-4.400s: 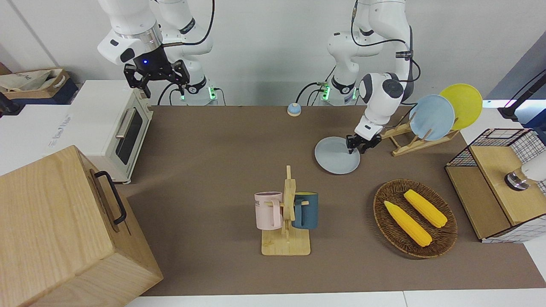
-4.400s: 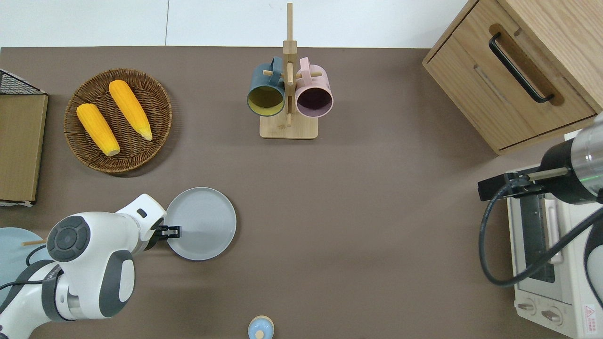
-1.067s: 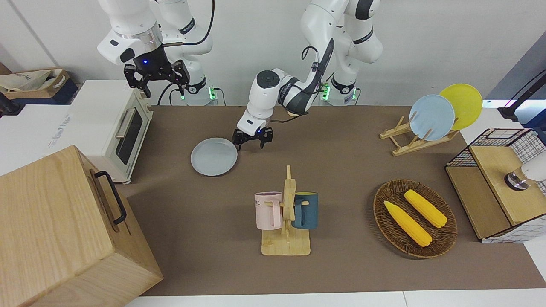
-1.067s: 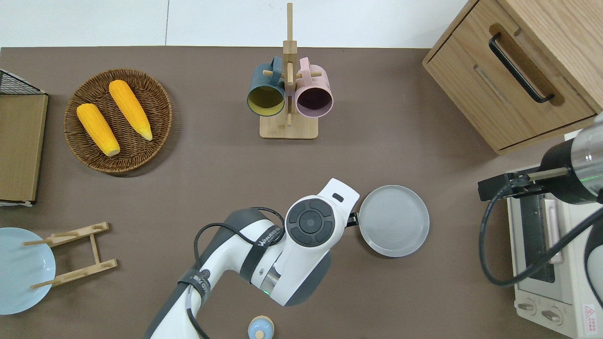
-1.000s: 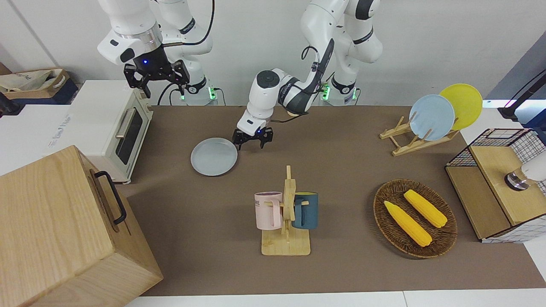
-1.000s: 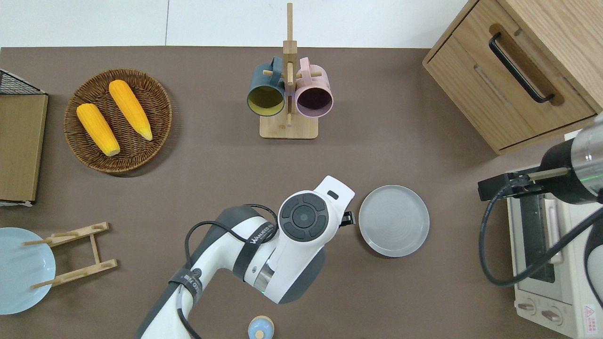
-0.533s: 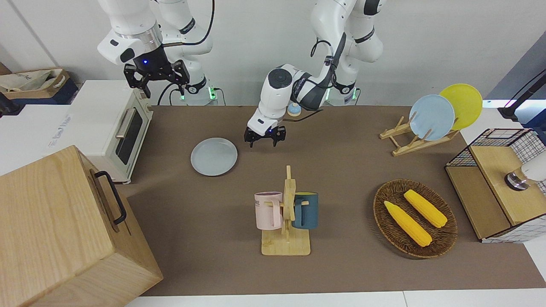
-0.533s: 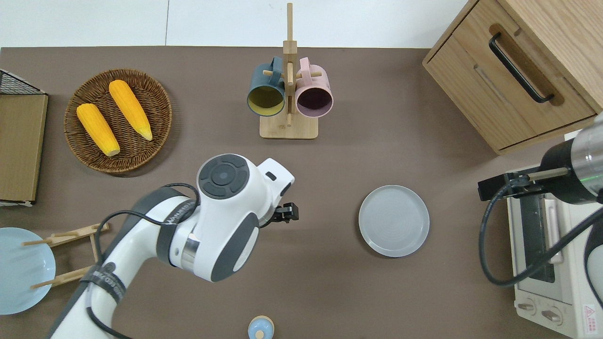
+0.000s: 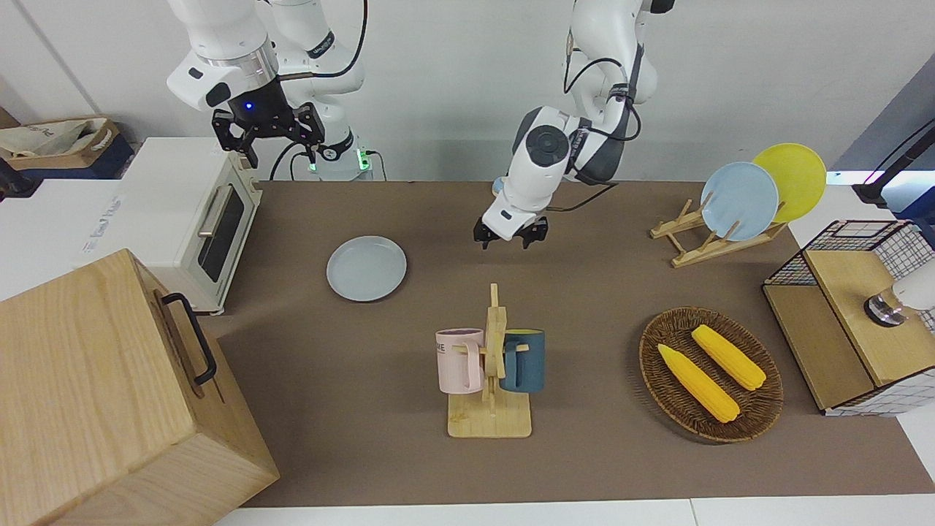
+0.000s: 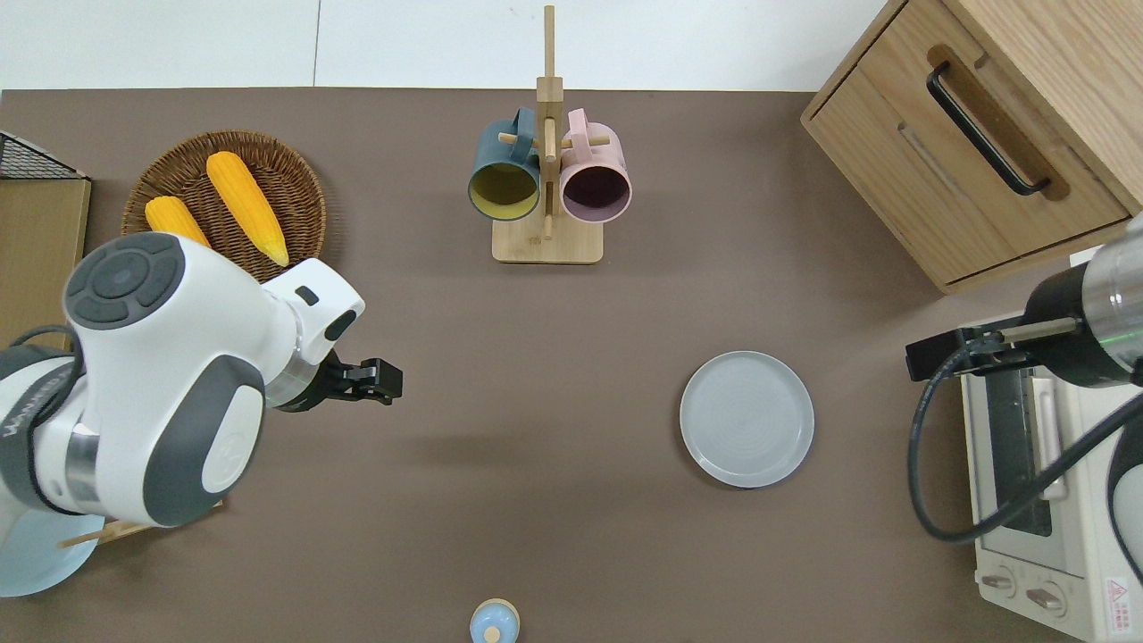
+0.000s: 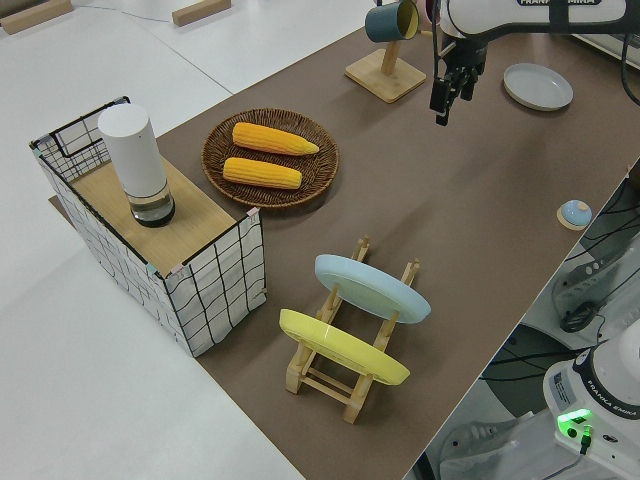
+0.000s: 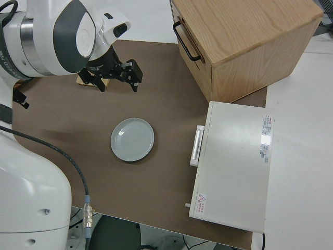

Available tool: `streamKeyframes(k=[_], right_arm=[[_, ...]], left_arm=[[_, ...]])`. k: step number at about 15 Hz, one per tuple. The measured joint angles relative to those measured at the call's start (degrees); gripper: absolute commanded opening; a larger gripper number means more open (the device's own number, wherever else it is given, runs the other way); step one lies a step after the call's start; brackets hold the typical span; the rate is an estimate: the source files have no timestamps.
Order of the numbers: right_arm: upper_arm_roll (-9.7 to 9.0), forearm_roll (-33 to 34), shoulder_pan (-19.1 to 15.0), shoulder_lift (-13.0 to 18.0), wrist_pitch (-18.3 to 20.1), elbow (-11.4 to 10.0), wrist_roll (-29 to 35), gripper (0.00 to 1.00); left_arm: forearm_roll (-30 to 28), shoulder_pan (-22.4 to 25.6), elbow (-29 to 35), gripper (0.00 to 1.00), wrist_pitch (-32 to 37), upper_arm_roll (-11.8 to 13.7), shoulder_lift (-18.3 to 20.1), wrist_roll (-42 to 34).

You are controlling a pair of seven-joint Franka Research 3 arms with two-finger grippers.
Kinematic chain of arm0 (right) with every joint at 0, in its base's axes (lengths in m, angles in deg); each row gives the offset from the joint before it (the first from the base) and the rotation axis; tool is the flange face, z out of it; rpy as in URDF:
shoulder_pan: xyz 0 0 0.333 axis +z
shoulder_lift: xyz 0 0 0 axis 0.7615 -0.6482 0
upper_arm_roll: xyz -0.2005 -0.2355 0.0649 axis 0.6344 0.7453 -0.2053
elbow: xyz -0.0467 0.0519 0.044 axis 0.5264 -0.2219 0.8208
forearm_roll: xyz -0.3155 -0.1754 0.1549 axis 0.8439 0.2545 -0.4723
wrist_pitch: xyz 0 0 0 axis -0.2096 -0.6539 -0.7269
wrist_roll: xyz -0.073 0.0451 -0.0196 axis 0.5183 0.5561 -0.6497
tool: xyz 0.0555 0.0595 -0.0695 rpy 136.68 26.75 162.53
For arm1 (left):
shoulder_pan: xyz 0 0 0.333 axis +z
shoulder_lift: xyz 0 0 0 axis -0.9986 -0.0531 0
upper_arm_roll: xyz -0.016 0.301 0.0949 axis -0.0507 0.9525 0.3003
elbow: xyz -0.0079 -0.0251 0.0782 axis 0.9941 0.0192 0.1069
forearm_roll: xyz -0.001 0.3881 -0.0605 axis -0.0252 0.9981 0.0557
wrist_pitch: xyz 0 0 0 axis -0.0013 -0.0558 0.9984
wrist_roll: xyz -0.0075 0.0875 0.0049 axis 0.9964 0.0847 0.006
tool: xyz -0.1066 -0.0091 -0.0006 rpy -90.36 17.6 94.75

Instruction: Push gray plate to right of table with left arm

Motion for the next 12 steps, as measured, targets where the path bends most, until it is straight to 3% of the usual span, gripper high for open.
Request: streamKeyframes(k=[5, 12], right_arm=[[0.0, 0.0, 0.0, 0.0, 0.0, 0.0, 0.0, 0.983], [0.0, 0.0, 0.0, 0.0, 0.0, 0.0, 0.0, 0.983]], left_arm=[[4.16, 2.75, -2.68, 0.99, 3.06, 1.38, 1.91, -4.24], [4.2, 5.0, -4.76, 0.99, 6.34, 8.33, 5.83, -16.92]])
